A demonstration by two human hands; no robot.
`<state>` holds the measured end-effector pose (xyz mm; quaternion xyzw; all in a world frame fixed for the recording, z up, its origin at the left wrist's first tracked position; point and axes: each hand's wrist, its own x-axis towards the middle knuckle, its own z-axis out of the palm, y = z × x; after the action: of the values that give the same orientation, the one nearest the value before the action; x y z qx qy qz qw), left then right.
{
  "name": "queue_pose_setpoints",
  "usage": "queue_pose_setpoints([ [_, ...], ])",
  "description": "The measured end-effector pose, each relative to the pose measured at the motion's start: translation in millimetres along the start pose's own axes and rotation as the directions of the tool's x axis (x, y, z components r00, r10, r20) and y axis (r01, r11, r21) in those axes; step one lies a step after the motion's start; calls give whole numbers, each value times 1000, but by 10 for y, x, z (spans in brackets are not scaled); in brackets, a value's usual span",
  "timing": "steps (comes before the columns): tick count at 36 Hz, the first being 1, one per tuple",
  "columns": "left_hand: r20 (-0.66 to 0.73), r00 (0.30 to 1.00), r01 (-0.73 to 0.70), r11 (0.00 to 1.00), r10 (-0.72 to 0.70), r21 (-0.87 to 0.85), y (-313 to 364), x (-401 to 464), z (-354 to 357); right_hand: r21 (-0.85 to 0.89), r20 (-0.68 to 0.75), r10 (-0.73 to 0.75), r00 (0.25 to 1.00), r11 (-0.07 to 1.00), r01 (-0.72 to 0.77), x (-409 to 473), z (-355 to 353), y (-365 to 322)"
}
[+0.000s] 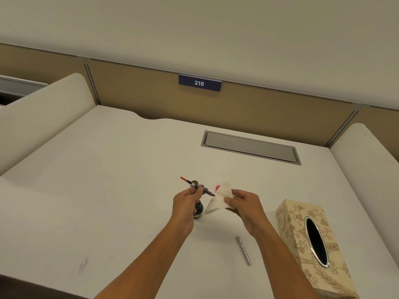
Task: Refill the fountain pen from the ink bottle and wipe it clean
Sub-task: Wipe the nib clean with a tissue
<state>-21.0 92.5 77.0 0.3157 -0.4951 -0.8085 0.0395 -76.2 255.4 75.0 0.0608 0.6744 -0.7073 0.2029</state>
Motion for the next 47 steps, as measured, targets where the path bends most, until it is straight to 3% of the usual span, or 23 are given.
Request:
queue_pose_setpoints([
  [12, -9, 1000, -13, 997, 13, 78, -15, -19, 44, 85, 101, 84, 991, 992, -92, -39, 49, -35],
  [23, -20, 999, -34, 994, 37, 105, -65, -26, 20, 71, 90, 102, 991, 992, -108, -59, 79, -73],
  [35, -14, 999, -40, 992, 42, 122, -61, -42, 30, 197, 129, 175, 976, 960, -198, -110, 101, -143],
  [47, 20, 999, -47, 992, 45, 115, -45, -101, 59, 106, 57, 118, 991, 987, -124, -115, 114, -116],
])
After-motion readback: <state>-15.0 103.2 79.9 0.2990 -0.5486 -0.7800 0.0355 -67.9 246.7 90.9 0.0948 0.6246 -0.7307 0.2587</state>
